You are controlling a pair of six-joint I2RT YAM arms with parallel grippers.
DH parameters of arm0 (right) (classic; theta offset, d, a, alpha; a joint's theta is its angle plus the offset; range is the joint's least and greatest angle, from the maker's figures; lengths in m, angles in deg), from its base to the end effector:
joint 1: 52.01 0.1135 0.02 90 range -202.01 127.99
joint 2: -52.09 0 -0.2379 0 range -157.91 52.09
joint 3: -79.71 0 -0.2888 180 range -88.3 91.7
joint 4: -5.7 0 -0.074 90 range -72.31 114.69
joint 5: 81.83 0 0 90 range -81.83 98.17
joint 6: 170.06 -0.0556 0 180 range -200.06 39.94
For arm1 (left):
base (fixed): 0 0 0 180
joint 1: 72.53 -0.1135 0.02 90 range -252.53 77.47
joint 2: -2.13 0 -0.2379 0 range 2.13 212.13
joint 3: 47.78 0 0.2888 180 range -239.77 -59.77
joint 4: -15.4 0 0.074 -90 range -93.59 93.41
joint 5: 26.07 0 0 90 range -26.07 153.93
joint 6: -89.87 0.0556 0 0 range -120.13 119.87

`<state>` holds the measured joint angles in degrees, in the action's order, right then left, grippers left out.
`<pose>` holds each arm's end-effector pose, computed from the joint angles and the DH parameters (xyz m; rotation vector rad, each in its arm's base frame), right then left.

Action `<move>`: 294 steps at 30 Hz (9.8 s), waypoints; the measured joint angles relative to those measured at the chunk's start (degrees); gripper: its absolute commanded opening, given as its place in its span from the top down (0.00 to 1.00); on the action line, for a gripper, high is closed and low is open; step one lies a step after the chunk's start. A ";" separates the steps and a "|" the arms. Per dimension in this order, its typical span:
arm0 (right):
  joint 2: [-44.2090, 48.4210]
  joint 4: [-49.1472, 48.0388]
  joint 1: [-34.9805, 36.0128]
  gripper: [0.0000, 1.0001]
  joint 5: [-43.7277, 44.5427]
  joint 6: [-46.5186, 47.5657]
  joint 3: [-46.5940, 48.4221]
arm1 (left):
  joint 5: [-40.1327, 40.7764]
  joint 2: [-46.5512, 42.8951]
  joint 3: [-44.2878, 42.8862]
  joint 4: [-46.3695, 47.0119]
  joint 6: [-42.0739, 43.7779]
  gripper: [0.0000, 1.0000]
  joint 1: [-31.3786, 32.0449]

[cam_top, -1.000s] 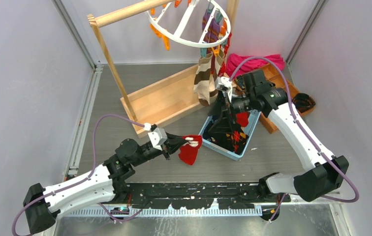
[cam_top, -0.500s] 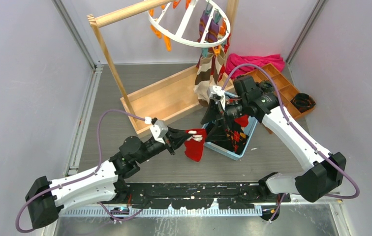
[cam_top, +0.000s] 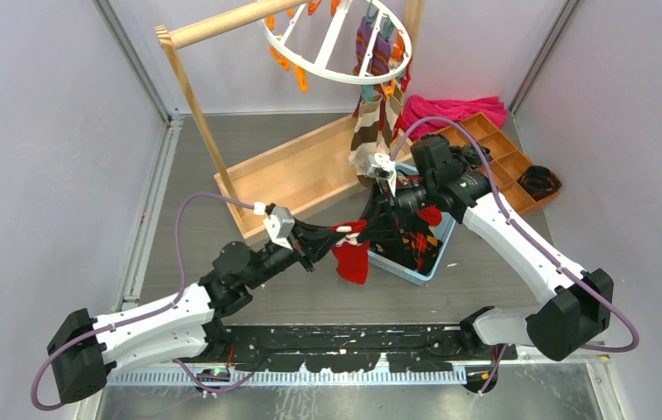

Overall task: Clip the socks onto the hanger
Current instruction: Adjust the sock, then open the clamp at the hanger.

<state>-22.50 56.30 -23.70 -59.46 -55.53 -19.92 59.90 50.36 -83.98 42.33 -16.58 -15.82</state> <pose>0.2500 0.1930 0.3049 -1.4128 1.5695 1.3897 0.1444 -0.2271 0.2640 0.5414 1.2911 -1.1237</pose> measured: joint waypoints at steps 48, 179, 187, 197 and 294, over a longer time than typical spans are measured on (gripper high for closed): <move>0.85 15.80 -3.96 0.99 7.61 14.91 5.46 | -35.85 6.88 -5.35 5.90 -7.93 0.17 -23.12; 1.09 -3.78 -4.81 0.99 18.05 -9.66 2.36 | -6.88 17.29 -32.22 -10.16 -12.11 0.24 -32.17; 1.09 -3.74 -4.81 0.99 18.03 -9.66 2.36 | -3.89 24.83 -40.87 -10.25 -12.72 0.26 -32.85; 1.11 -3.48 -4.81 0.99 17.86 -9.66 2.36 | -3.91 29.83 -46.82 -10.43 -12.68 0.34 -33.81; -18.75 -10.21 2.12 0.99 38.01 -38.73 39.01 | 1.38 32.72 -53.33 -9.14 -19.02 1.00 -29.44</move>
<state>-41.25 46.09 -21.58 -21.45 -94.26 19.09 61.28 83.08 -137.31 33.19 -35.59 -45.26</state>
